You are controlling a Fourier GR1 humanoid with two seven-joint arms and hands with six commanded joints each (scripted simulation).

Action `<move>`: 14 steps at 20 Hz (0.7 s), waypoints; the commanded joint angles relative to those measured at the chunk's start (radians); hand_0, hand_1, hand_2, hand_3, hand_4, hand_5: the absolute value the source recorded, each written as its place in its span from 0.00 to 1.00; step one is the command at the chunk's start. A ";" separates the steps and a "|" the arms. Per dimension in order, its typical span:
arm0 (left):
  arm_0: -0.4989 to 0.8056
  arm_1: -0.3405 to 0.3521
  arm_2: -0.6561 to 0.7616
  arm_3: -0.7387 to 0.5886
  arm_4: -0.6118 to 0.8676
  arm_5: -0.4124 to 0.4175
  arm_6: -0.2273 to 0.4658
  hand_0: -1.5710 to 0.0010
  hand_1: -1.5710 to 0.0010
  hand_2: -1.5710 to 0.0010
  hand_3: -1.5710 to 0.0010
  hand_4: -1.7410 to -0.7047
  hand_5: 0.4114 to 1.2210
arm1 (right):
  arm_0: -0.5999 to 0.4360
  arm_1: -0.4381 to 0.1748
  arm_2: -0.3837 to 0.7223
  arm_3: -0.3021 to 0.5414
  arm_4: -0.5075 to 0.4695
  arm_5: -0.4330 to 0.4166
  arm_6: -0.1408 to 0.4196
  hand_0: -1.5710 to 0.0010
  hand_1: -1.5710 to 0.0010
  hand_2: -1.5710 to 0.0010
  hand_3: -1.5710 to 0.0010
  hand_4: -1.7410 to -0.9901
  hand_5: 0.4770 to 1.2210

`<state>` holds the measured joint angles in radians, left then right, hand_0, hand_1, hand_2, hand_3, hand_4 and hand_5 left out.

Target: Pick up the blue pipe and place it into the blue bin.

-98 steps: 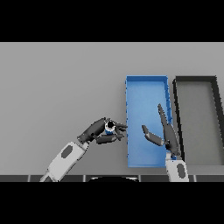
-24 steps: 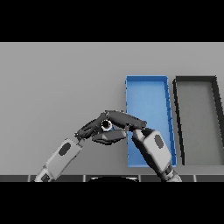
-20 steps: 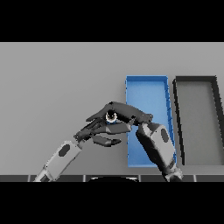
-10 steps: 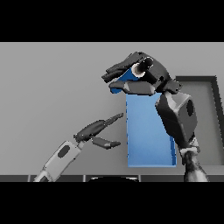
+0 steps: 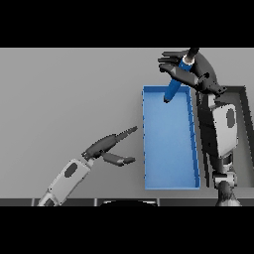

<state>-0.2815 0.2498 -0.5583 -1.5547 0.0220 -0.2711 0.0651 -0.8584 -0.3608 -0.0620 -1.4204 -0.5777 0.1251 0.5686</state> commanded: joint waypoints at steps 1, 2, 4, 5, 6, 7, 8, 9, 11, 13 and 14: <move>0.000 -0.004 0.001 0.001 0.005 -0.001 0.002 1.00 1.00 1.00 1.00 0.82 0.09 | 0.033 0.004 0.001 -0.012 0.009 -0.013 0.009 0.00 0.00 0.00 0.00 0.00 0.87; 0.003 0.000 0.001 -0.006 0.010 -0.005 -0.002 1.00 1.00 1.00 1.00 0.82 0.08 | 0.069 0.000 0.004 -0.018 0.026 -0.027 0.034 0.00 0.00 0.00 0.00 0.00 0.87; -0.001 -0.013 -0.005 0.008 -0.003 0.003 0.002 1.00 1.00 1.00 1.00 0.82 0.08 | 0.141 0.008 0.035 -0.021 0.036 -0.069 0.041 0.00 0.00 0.00 0.00 0.00 0.86; 0.005 -0.005 -0.007 0.009 -0.006 -0.002 -0.019 1.00 1.00 1.00 1.00 0.82 0.07 | 0.176 -0.012 0.067 -0.018 0.016 -0.099 0.041 0.00 0.00 0.00 0.00 0.00 0.86; 0.014 -0.006 -0.009 -0.006 -0.003 0.001 -0.029 1.00 1.00 1.00 1.00 0.82 0.07 | 0.214 -0.035 0.102 -0.011 -0.004 -0.116 0.041 0.00 0.00 0.00 0.00 0.00 0.86; 0.012 -0.007 -0.010 0.000 -0.011 0.005 -0.027 1.00 1.00 1.00 1.00 0.83 0.07 | 0.241 -0.055 0.135 -0.009 -0.014 -0.133 0.041 0.00 0.00 0.00 0.00 0.00 0.86; 0.004 -0.009 -0.008 -0.001 -0.012 0.010 -0.016 1.00 1.00 1.00 1.00 0.83 0.06 | 0.264 -0.077 0.178 -0.002 -0.040 -0.158 0.041 0.00 0.00 0.00 0.00 0.00 0.87; 0.009 -0.013 -0.013 0.003 -0.015 0.009 -0.023 1.00 1.00 1.00 1.00 0.83 0.06 | 0.289 -0.108 0.220 -0.003 -0.066 -0.177 0.041 0.00 0.00 0.00 0.00 0.06 0.87; 0.009 -0.009 -0.007 -0.006 -0.007 0.010 -0.019 1.00 1.00 1.00 1.00 0.83 0.06 | 0.331 -0.135 0.294 0.007 -0.087 -0.190 0.041 0.00 0.00 0.00 0.00 0.16 0.87; 0.007 -0.009 -0.006 -0.011 0.000 0.007 -0.001 1.00 1.00 1.00 1.00 0.83 0.06 | 0.337 -0.196 0.392 0.058 -0.148 -0.218 0.041 0.00 0.00 0.00 0.15 0.19 0.85; 0.012 -0.006 -0.006 -0.019 0.005 0.005 -0.004 1.00 1.00 1.00 1.00 0.83 0.05 | 0.325 -0.222 0.468 0.080 -0.197 -0.269 0.041 0.00 0.07 0.11 0.29 0.26 0.88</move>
<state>-0.2697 0.2438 -0.5643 -1.5740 0.0272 -0.2662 0.0605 -0.5326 -0.5821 0.4060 -1.3403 -0.7743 -0.1402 0.6098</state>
